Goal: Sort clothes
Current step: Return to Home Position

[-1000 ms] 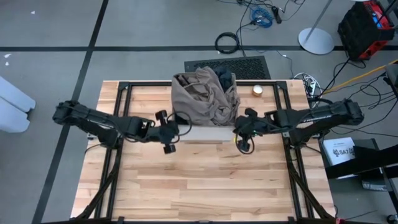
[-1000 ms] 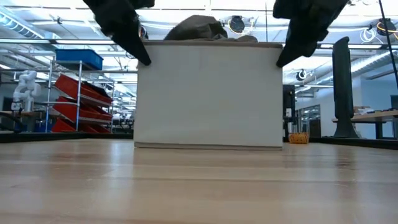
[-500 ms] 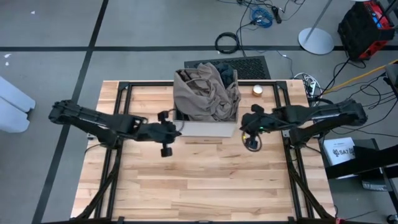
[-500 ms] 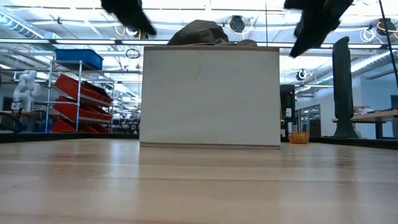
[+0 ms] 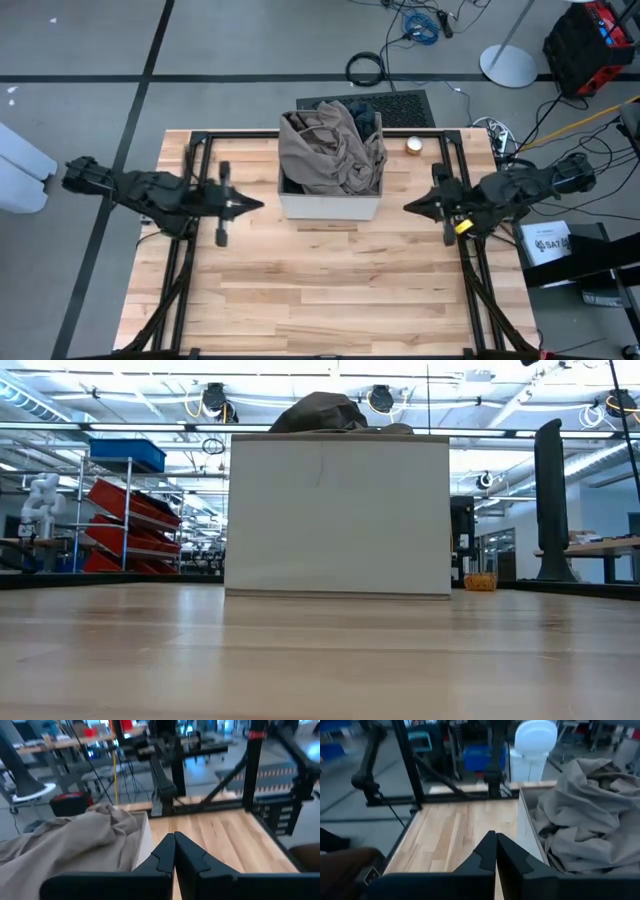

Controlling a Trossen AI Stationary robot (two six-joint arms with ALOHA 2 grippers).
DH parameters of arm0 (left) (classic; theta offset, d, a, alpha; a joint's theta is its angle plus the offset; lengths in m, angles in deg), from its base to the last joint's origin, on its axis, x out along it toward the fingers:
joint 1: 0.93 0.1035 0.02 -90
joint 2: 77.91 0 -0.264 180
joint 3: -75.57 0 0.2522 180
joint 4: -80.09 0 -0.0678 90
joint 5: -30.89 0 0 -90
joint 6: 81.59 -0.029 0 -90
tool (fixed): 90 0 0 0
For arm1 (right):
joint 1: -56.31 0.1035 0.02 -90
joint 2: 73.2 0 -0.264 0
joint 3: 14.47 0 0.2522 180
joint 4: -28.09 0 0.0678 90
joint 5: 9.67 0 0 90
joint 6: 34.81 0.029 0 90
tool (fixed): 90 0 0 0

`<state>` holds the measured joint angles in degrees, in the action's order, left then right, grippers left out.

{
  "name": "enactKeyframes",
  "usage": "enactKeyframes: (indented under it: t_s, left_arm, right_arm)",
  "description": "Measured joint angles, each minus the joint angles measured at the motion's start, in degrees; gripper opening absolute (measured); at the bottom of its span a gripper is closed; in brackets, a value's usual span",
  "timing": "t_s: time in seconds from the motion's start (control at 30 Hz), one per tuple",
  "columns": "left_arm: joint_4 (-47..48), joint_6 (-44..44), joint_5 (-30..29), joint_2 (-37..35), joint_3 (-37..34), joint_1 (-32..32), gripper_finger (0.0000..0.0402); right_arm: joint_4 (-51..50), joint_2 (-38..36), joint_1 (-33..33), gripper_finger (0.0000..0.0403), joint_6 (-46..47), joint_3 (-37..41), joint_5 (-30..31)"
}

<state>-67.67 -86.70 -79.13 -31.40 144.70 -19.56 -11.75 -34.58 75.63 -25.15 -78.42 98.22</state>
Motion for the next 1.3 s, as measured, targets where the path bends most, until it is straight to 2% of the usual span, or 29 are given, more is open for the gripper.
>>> enactKeyframes:
  t_s: [0.17,0.33,0.57,0.77,1.13,1.3]
  left_arm:
    - [-4.92,-0.16,-0.65,-8.24,-9.1,0.1,0.0012]
    - [-11.16,1.64,-3.97,-15.04,-18.58,1.12,0.0012]
    - [-13.29,3.64,-4.68,-23.27,-28.45,3.56,0.0012]
    - [-13.41,6.1,-4.87,-29.34,-34.78,6.36,0.0012]
    - [-12.41,6.46,-3.97,-40.06,-41.76,8.66,0.0012]
    - [-11.93,7.83,-2.43,-44.28,-44.93,8.66,0.0012]
  right_arm:
    - [8.64,-7.6,0.3,0.0,0.03,10.63,0.0]
    - [15.38,-13.16,0.24,0.0,2.39,19.73,-0.6]
    - [18.26,-17.39,-1.91,0.0,5.71,27.49,-1.85]
    - [18.66,-19.28,-6.41,0.0,7.82,32.45,-3.69]
    - [19.12,-19.5,-17.16,0.0,8.32,36.42,-14.62]
    - [25.86,-19.46,-22.81,0.0,7.84,39.87,-22.21]
